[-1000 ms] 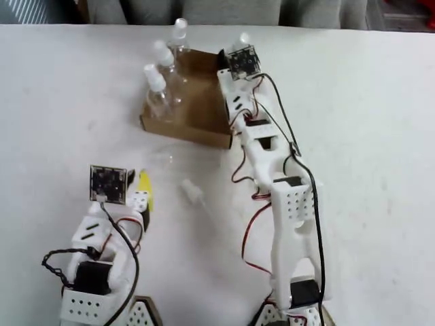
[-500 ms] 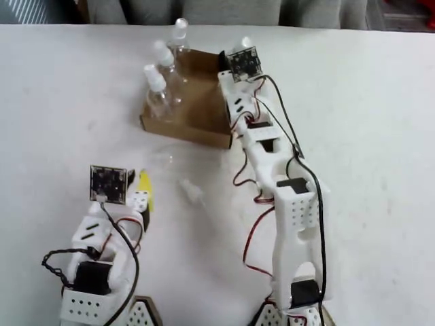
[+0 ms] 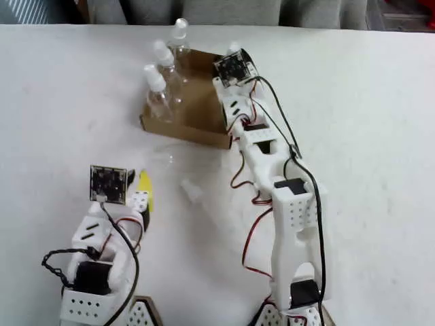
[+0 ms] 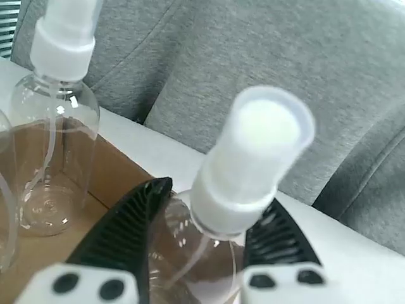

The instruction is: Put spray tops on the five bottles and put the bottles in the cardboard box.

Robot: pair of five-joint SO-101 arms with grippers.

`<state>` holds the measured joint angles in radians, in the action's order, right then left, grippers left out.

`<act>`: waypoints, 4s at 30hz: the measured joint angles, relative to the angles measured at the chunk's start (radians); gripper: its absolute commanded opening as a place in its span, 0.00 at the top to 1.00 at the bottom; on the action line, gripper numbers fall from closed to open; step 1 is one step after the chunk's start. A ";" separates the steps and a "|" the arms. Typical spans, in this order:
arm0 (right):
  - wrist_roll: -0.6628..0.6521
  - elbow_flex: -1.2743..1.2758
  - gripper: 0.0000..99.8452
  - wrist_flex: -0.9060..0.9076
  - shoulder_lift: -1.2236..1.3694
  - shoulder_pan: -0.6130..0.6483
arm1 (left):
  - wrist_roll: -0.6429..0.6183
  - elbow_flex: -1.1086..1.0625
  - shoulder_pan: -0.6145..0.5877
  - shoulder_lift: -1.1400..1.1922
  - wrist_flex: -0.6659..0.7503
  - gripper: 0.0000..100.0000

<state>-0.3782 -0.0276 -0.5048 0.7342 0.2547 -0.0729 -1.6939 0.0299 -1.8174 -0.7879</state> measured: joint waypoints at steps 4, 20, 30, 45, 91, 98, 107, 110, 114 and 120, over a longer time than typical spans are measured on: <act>-0.003 0.000 0.98 0.000 0.000 0.000 | 0.000 0.000 0.000 0.000 0.000 0.91; -0.012 -0.002 0.83 0.048 0.002 0.009 | 0.000 0.000 0.000 0.000 0.000 0.91; -0.012 -0.002 0.73 0.069 0.002 0.009 | 0.000 0.000 0.000 0.000 0.000 0.91; -0.012 0.000 0.73 0.110 -0.038 0.006 | 0.000 0.000 0.000 0.000 0.000 0.91; 0.466 0.000 0.73 0.928 -0.476 0.043 | 0.000 0.000 -0.025 0.000 0.000 0.91; 0.569 0.000 0.73 1.020 -0.494 0.075 | 0.000 0.000 -0.025 0.000 0.000 0.91; 0.575 -0.055 0.91 0.848 -0.358 -0.032 | 0.000 0.000 -0.025 0.000 0.000 0.91; 0.575 -0.149 0.96 0.838 -0.258 -0.044 | 0.000 0.000 -0.025 0.000 0.000 0.91; 0.575 -0.299 0.95 0.836 -0.120 -0.061 | 0.000 0.000 -0.025 0.000 0.000 0.91; 0.575 -0.491 0.87 0.884 0.009 -0.061 | 0.000 0.000 -0.025 0.000 0.000 0.91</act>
<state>0.1972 -0.5186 0.3790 0.7434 0.1933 -0.0729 -1.6939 0.0054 -1.8174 -0.7879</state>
